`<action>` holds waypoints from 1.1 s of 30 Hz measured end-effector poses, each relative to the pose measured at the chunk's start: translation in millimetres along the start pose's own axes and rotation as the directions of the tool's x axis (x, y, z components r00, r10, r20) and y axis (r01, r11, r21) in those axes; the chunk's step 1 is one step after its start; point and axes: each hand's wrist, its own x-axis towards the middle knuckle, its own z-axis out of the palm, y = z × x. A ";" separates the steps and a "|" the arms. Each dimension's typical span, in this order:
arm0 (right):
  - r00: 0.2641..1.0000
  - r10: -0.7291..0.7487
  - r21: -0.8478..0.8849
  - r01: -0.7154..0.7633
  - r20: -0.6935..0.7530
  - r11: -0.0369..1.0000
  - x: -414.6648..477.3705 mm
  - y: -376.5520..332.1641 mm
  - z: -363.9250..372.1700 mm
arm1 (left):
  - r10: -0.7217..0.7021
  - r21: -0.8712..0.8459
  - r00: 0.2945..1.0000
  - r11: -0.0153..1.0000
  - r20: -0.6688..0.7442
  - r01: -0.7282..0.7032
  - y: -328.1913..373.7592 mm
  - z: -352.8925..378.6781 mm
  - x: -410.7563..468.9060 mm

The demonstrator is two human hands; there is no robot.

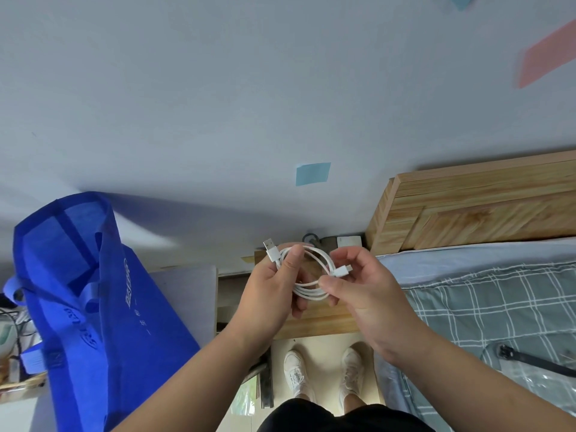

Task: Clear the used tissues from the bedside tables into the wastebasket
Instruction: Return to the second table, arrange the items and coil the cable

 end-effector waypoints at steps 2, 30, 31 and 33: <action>0.992 0.109 0.089 -0.114 0.062 0.989 0.0 -1.6 2.1 | 0.022 -0.031 1.000 0.999 0.017 -0.022 1.1 -0.6 -0.6; 0.952 0.290 -0.075 -0.284 0.101 0.956 -2.0 -5.8 -13.3 | -0.309 -0.208 0.860 0.885 0.406 0.417 -24.9 -13.8 -0.7; 0.947 0.304 -0.069 -0.298 0.106 0.952 -3.0 -5.7 -14.6 | -0.310 -0.183 0.859 0.893 0.408 0.410 -24.6 -14.4 -0.4; 0.929 0.350 -0.021 -0.351 0.118 0.936 -4.0 -3.6 -17.5 | -0.301 -0.088 0.876 0.930 0.376 0.357 -23.9 -15.0 1.2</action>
